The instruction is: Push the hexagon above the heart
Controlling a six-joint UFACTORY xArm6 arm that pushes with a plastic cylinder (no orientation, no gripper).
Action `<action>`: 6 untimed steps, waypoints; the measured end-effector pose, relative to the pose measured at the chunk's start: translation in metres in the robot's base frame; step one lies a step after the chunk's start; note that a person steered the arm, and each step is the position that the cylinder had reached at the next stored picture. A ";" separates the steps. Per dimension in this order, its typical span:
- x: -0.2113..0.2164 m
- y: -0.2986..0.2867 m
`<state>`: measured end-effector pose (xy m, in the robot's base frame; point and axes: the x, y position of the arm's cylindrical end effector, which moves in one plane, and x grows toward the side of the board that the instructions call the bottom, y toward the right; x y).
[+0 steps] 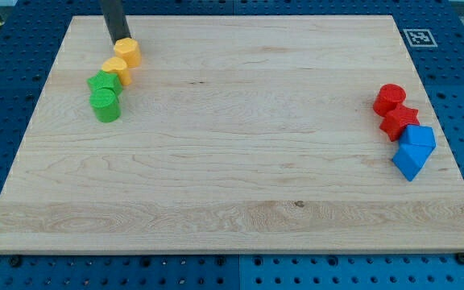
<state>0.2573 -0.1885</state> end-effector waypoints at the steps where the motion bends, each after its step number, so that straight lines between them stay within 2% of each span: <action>1: -0.004 0.036; 2: 0.012 0.045; 4: 0.015 0.013; 6: 0.013 0.023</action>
